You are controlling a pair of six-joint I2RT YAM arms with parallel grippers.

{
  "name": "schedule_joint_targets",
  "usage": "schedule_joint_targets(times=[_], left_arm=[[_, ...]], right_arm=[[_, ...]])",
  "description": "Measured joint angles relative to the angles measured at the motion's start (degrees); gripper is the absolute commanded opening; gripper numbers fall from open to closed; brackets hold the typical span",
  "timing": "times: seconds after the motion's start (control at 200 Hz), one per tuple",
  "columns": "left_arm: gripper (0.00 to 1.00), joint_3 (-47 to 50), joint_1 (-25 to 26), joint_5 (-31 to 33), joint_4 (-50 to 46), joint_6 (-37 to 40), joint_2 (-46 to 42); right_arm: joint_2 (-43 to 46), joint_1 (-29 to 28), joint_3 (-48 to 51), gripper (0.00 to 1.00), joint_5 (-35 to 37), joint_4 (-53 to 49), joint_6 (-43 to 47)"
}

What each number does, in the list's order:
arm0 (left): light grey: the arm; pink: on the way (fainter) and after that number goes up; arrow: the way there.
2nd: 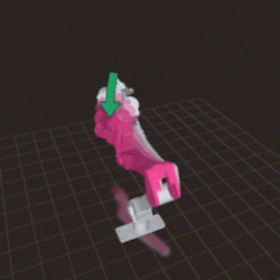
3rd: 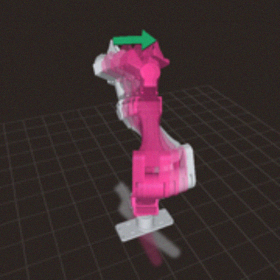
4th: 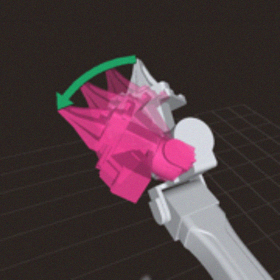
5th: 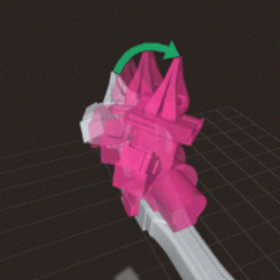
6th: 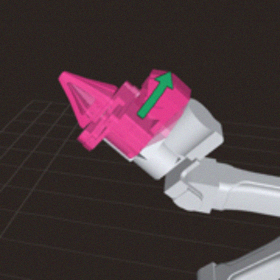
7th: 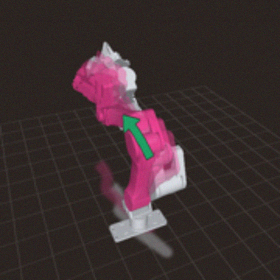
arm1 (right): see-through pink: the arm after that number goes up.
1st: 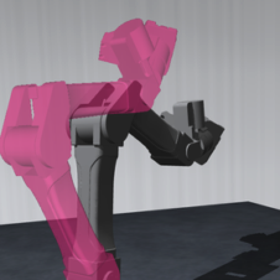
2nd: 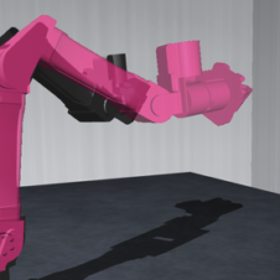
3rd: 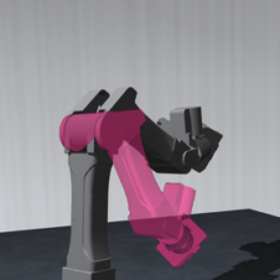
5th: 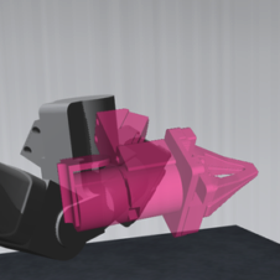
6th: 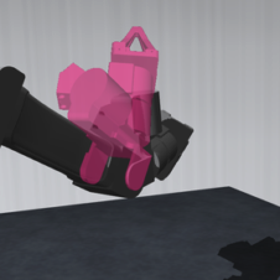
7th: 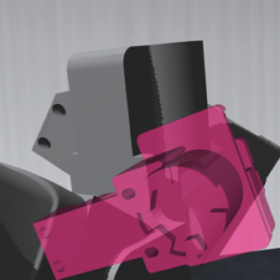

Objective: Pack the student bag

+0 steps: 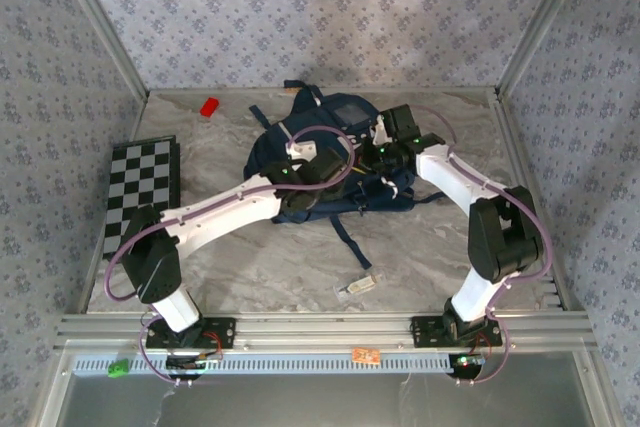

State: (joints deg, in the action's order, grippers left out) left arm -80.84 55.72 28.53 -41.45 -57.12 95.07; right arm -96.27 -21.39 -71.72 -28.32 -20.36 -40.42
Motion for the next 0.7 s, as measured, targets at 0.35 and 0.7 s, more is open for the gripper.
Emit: schedule_joint_targets(times=[0.35, 0.7], left_arm=[[1.00, -1.88, 2.51, 2.23, -0.22, -5.07, 4.46], [1.00, -3.96, 1.42, 5.86, 0.22, -10.62, 8.83]], right_arm=[[0.92, -0.66, 2.36, 0.00, -1.55, 6.29, -7.67], [0.70, -1.90, 3.32, 0.00, -1.95, 10.49, -12.02]])
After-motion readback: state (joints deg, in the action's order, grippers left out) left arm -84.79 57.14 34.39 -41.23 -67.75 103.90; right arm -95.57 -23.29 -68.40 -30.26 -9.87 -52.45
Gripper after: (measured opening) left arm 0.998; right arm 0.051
